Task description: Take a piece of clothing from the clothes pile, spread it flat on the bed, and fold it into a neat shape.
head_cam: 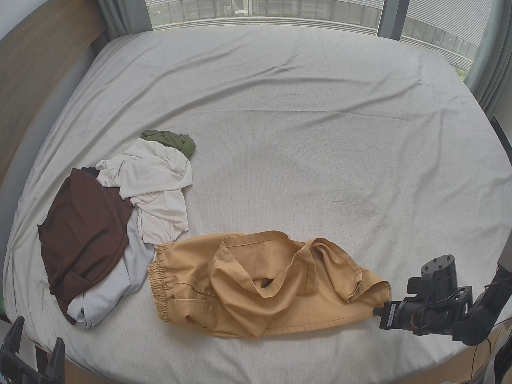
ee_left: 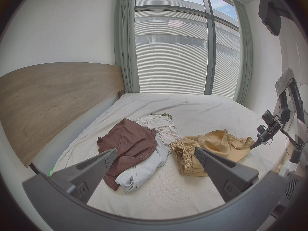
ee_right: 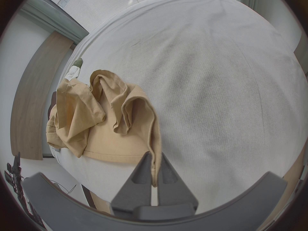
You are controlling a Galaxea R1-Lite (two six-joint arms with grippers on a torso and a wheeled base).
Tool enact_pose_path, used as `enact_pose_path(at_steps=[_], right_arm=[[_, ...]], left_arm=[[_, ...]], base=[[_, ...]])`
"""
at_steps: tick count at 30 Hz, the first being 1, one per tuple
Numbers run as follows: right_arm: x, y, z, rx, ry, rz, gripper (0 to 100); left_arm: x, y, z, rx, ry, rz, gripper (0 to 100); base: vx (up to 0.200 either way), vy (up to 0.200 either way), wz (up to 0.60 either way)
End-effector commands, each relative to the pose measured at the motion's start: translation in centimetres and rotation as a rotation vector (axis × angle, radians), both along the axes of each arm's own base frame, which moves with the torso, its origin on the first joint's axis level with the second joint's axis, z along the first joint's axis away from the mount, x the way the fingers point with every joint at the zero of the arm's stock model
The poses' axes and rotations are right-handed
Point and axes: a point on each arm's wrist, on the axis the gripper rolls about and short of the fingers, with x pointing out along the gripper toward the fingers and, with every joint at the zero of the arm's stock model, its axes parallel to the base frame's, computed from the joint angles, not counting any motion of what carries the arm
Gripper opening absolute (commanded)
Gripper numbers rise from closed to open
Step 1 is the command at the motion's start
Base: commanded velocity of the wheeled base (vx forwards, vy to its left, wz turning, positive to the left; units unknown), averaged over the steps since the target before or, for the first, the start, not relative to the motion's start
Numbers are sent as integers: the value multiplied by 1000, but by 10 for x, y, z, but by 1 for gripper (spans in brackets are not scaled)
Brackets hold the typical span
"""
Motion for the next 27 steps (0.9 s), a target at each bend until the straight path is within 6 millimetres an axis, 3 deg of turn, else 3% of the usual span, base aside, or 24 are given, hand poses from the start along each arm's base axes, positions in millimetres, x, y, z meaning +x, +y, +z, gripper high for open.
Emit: enact_pose_path(at_steps=[1, 5, 6, 13, 23, 27], right_arm=[[-4, 0, -8, -5, 30, 13, 0], [-2, 2, -9, 17, -7, 22, 0], [-3, 2, -11, 13, -4, 24, 100], [-1, 3, -11, 40, -83, 31, 100], [-19, 21, 38, 174, -396, 175, 100], [-19, 31, 46, 209, -442, 216, 100]], left_arm=[[0, 0, -5, -2, 1, 0, 100], [0, 0, -5, -2, 1, 0, 100], [0, 0, -5, -2, 1, 0, 100], [0, 0, -5, -5, 1, 1, 100], [0, 0, -5, -5, 1, 1, 100], [0, 0, -5, -5, 1, 0, 100]], base=[[0, 0, 0], [0, 0, 0], [0, 0, 0], [0, 0, 0], [0, 0, 0], [0, 0, 0]])
